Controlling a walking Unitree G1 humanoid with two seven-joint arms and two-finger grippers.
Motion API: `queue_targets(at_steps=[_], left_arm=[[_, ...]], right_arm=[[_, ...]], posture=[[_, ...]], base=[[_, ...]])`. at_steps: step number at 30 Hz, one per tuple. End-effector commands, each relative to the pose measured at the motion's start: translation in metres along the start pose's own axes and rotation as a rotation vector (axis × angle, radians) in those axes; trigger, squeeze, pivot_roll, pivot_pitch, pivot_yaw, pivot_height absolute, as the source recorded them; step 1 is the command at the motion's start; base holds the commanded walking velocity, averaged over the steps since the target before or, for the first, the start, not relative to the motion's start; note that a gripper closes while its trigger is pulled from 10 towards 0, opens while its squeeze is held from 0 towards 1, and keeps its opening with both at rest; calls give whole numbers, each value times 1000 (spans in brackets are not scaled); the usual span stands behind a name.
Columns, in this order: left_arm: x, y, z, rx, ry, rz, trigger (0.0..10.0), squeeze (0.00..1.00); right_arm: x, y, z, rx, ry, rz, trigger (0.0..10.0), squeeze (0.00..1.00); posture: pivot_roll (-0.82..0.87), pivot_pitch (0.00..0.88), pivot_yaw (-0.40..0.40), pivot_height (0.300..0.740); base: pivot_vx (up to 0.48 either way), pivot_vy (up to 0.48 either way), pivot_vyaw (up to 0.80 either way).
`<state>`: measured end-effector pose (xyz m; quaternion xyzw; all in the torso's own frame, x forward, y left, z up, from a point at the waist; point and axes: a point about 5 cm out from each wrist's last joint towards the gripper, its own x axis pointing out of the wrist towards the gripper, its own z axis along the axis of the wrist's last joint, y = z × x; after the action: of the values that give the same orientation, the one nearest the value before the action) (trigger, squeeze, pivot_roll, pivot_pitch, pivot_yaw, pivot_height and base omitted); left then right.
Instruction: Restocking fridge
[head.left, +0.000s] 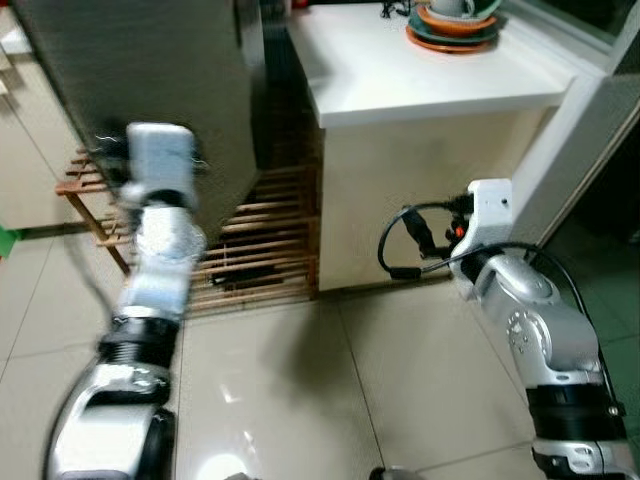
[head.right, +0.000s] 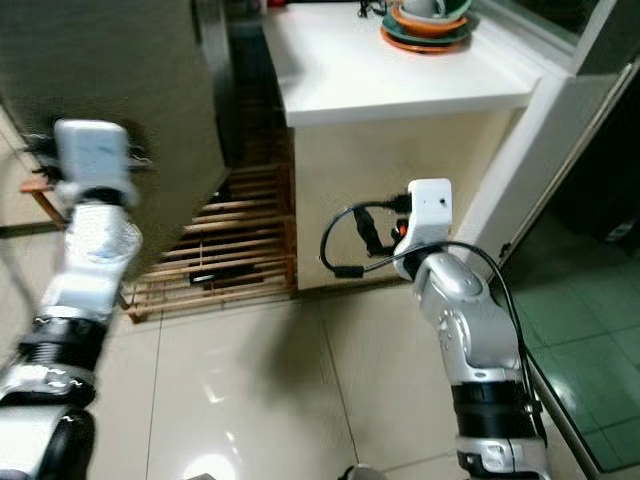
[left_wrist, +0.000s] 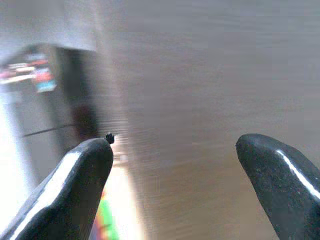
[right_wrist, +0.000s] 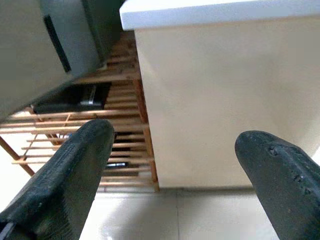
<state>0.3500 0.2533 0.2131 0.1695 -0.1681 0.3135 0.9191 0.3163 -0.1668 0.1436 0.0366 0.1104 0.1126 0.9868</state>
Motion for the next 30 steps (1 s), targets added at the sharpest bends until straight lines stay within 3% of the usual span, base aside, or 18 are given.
queue_targets(at_steps=[1, 3, 4, 5, 8, 9, 12, 15, 20, 30], left_arm=[[4, 8, -6, 5, 42, 58, 10000, 0], [11, 19, -13, 23, 77, 89, 10000, 0], [7, 9, -13, 13, 85, 25, 10000, 0], [7, 9, -13, 13, 85, 25, 10000, 0], [-24, -40, -4, -127, 86, -215, 10000, 0], [-24, -40, -4, -127, 86, -215, 10000, 0], [-56, -82, 17, -267, 27, -449, 10000, 0], [-67, -94, 26, -319, -2, -531, 10000, 0], [-77, -103, 27, -423, 71, -613, 10000, 0], [-71, -90, -10, -350, 258, -515, 10000, 0]], right_arm=[[0, 3, 1, -6, -13, 15, 10000, 0], [0, 3, 0, -5, -11, 17, 10000, 0], [0, 4, 0, -7, -12, 17, 10000, 0], [0, 4, 0, -7, -12, 17, 10000, 0], [1, 5, 0, -8, -24, 10, 10000, 0], [1, 5, 0, -8, -24, 10, 10000, 0], [3, 3, -1, -16, -45, -38, 10000, 0], [4, 1, -1, -48, -71, -84, 10000, 0], [4, 2, 0, -63, -142, -138, 10000, 0], [6, 7, -6, -46, -161, -139, 10000, 0]], posture=[[-134, 0, 0, 740], [-132, 0, -4, 740], [-133, 0, 0, 740], [-133, 0, 0, 740], [-139, 0, 6, 740], [-139, 0, 6, 740], [-144, 0, 8, 740], [-144, 0, 10, 740], [-141, 0, 16, 740], [-126, 0, 20, 740]], base=[[0, 0, 0], [0, 0, 0], [0, 0, 0], [0, 0, 0], [0, 0, 0], [0, 0, 0], [0, 0, 0], [0, 0, 0], [259, 0, 0], [383, 216, 0]])
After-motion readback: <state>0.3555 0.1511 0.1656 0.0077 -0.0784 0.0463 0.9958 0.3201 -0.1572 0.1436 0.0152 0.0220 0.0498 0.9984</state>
